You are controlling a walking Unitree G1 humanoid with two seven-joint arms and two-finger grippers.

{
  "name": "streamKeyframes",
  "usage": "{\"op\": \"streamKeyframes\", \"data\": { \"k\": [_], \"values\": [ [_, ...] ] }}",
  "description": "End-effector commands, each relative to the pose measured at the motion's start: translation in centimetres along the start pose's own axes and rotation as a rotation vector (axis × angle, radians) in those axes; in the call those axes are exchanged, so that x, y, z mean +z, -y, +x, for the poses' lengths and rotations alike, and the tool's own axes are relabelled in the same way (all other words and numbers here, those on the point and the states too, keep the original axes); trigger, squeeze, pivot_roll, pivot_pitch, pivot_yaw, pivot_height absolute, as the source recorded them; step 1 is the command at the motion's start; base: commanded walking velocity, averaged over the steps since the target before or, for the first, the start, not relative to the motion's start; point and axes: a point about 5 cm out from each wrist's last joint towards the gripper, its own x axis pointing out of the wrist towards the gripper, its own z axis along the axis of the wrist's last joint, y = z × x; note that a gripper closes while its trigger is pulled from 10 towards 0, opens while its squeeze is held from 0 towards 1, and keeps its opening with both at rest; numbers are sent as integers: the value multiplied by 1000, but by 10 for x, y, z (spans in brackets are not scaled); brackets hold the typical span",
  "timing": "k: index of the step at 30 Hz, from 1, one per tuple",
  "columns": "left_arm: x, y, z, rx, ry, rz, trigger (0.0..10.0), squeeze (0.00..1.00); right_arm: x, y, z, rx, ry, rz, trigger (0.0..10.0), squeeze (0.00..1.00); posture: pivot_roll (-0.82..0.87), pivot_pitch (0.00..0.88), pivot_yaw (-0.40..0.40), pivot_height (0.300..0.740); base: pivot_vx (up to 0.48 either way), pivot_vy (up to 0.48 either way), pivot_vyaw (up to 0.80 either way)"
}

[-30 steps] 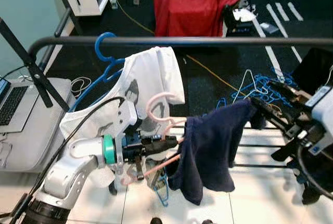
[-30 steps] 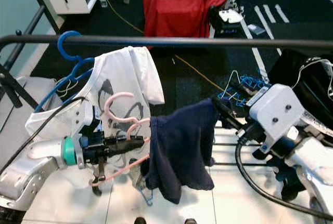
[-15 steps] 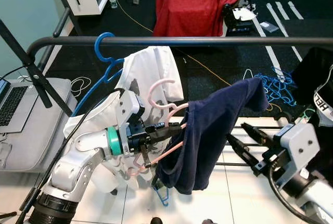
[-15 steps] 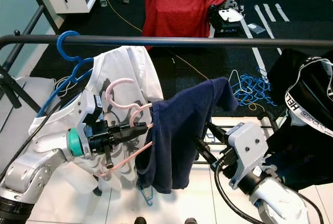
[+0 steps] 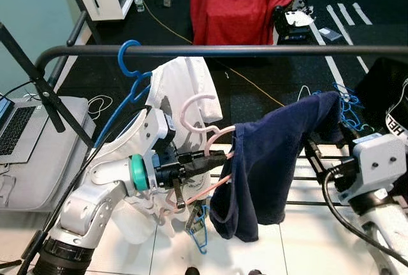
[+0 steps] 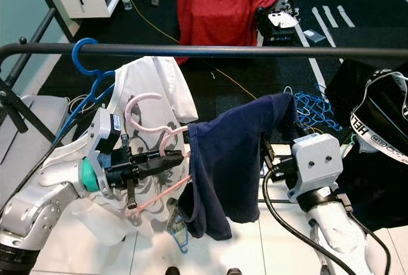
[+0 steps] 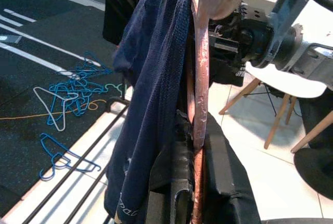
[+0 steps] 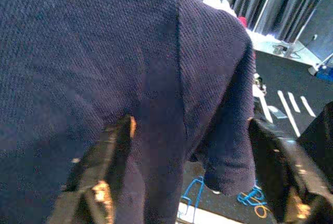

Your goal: Hang hanger

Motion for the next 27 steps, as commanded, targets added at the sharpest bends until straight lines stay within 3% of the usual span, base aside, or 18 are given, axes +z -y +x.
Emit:
{"op": "streamKeyframes", "data": {
  "k": [1, 2, 3, 9, 10, 11, 12, 27],
  "values": [
    [2, 3, 0, -22, 10, 2, 10000, 0, -8, -9, 1, 45, -32, 72, 10000, 208, -289, 184, 180, 740, 0, 0, 0],
    [2, 3, 0, -22, 10, 2, 10000, 0, -8, -9, 1, 45, -32, 72, 10000, 208, -289, 184, 180, 740, 0, 0, 0],
    [3, 4, 1, -22, 13, 2, 10000, 0, -10, -13, 2, 78, -46, 118, 10000, 0, -289, 183, 179, 740, 0, 0, 0],
    [6, 5, 2, -31, 31, -5, 10000, 0, -17, -27, 1, 157, -65, 189, 10000, 0, -288, 184, 178, 740, 0, 0, 0],
    [6, 5, 3, -32, 34, -6, 10000, 0, -19, -30, 1, 170, -71, 189, 6745, 0, -289, 184, 177, 740, 0, 0, 0],
    [6, 5, 3, -32, 34, -6, 10000, 0, -19, -30, 1, 170, -71, 189, 6745, 0, -289, 184, 177, 740, 0, 0, 0],
    [7, 5, 4, -33, 37, -6, 10000, 0, -21, -31, 1, 173, -75, 185, 0, 0, -289, 184, 177, 740, 0, 0, 0],
    [9, 4, 5, -26, 55, -18, 10000, 0, -37, -33, -9, 229, -179, 149, 0, 0, -292, 187, 176, 740, 0, 0, 0]
  ]
}}
